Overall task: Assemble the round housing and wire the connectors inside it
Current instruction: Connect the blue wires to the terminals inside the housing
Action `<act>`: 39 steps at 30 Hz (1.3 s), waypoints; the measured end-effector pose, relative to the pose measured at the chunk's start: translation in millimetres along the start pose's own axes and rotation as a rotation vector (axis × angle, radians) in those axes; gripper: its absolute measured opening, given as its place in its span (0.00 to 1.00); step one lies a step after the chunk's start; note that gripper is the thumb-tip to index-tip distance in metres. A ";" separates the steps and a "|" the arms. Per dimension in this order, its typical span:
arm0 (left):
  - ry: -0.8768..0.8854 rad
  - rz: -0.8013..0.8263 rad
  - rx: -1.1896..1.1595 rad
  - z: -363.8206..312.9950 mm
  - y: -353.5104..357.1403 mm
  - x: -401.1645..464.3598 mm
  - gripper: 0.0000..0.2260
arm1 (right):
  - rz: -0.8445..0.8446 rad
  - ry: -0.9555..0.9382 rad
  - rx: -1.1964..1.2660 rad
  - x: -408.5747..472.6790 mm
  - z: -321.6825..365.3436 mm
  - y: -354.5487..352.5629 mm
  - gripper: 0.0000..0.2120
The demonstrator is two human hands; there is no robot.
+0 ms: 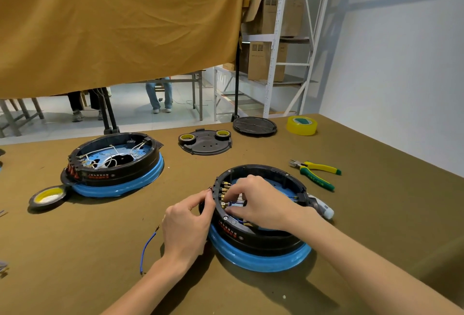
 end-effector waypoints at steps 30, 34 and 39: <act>0.049 -0.034 0.036 -7.5 -5.4 -0.1 0.14 | -0.077 0.005 0.233 -8.2 -17.2 0.8 0.07; 0.048 -0.033 0.033 -7.0 -4.4 -0.4 0.14 | -0.078 0.014 0.232 -7.2 -16.0 1.2 0.09; 0.032 -0.036 0.049 -6.8 -4.1 0.3 0.12 | -0.054 0.026 0.241 -9.1 -16.9 -0.4 0.08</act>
Point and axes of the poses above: each hand's wrist, its own x-axis towards the middle knuckle, its own y-axis out of the palm, z = x × y, the point moved 3 cm from there along x, towards the middle knuckle, and after that the axes turned 7 degrees about x, right-handed, at the moved point
